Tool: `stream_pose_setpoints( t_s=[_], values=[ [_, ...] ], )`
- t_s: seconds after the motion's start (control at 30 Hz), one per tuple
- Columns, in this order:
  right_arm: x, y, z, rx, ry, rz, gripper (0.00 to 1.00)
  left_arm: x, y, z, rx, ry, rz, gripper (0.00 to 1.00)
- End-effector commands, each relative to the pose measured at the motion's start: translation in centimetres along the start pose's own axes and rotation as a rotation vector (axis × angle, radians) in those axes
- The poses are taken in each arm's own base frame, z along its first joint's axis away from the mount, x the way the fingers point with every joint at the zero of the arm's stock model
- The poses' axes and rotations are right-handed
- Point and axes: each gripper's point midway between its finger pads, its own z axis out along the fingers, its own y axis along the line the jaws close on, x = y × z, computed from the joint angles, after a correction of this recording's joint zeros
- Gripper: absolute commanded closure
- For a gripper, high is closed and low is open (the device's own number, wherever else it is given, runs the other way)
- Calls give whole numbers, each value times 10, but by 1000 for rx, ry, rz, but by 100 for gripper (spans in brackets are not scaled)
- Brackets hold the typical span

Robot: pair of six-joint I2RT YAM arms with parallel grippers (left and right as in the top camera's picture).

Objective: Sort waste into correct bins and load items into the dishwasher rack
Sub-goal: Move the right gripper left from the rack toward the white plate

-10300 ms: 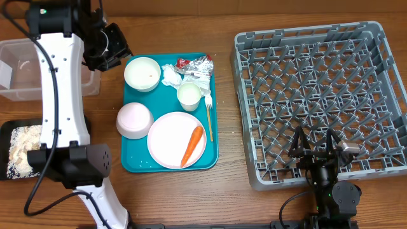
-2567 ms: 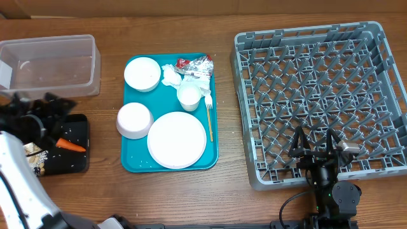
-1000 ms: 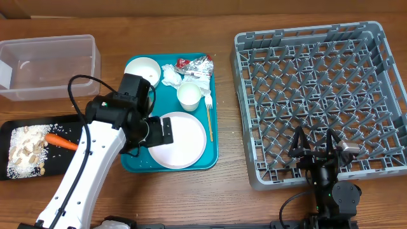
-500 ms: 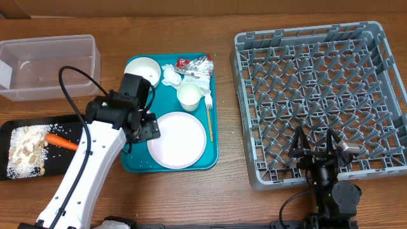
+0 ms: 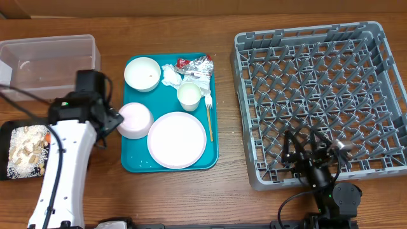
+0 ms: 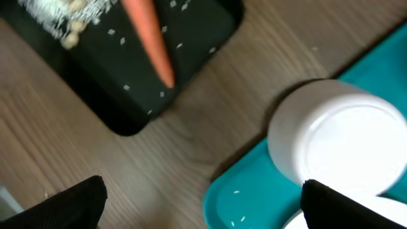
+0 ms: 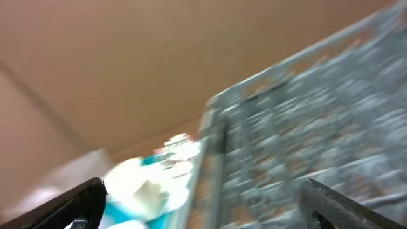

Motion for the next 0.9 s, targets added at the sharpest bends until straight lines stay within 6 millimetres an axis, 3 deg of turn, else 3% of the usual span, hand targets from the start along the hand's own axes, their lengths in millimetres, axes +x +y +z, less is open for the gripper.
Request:
stream_pose_setpoints(
  t_s=[0.0,0.1,0.17,0.3,0.5,0.7,0.87],
  values=[
    [21,29,-4,-158,145,341,0,5,4,3,3,52,-46,0],
    [34,48,-11,-241,264,490,0,7,8,3,-13,58,-44,0],
    [36,51,-12,-248,286,533,0,7,8,3,-12,58,-44,0],
    [33,64,-16,-320,295,489,0,6,8,3,-11,57,-45,0],
    [0,108,-33,-532,233,327,0,10,2,3,23,80,-50,0],
    [-34,139,-49,-586,175,237,1,-3,5,4,4,24,-63,0],
    [-54,151,-58,-532,155,168,1,-6,8,6,2,20,-82,0]
  ],
)
